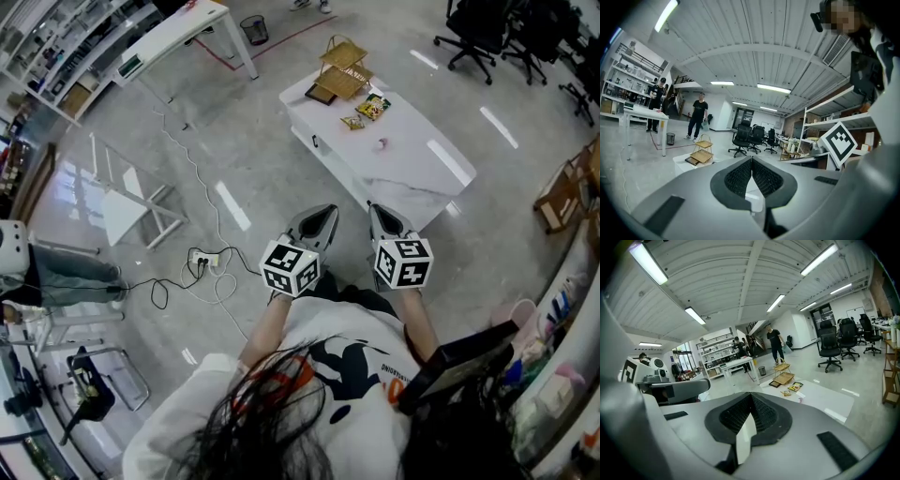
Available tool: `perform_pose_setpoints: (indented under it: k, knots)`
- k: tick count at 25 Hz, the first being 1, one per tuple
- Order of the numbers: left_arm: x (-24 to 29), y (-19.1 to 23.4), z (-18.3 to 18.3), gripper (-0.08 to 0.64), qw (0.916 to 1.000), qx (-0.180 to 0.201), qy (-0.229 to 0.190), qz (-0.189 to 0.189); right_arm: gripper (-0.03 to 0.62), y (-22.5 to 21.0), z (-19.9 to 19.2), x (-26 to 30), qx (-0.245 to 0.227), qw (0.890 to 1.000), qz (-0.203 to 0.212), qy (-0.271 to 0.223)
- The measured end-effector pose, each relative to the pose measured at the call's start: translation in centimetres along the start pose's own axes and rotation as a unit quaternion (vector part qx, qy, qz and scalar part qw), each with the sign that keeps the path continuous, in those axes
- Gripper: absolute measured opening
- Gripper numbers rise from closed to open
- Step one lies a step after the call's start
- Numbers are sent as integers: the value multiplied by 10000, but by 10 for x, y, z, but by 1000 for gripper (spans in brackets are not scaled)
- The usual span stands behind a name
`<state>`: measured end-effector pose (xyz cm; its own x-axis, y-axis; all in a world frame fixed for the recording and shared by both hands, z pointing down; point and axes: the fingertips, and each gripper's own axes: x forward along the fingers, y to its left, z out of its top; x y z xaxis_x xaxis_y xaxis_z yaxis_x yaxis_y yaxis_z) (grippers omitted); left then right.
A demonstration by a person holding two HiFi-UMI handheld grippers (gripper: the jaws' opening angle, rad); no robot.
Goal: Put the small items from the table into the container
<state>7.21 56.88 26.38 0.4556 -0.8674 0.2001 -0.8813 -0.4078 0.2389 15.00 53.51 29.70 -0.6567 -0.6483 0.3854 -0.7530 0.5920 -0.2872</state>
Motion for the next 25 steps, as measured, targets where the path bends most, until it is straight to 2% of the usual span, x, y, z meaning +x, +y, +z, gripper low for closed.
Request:
perform_pose_setpoints:
  k: [7, 15, 19, 25]
  knots:
    - [10, 3, -4, 6, 9999, -8, 105, -2, 14, -2, -5, 8, -31, 9999, 91, 138]
    - [38, 26, 1, 6, 9997, -111, 186, -71, 14, -21, 2, 35, 18, 9997, -33, 249]
    - [63, 46, 2, 6, 9995, -181, 226, -140, 14, -33, 9, 58, 15, 9995, -84, 313]
    - [107, 87, 25, 6, 9988, -217, 308, -308, 14, -54, 29, 104, 186, 9987, -255, 412]
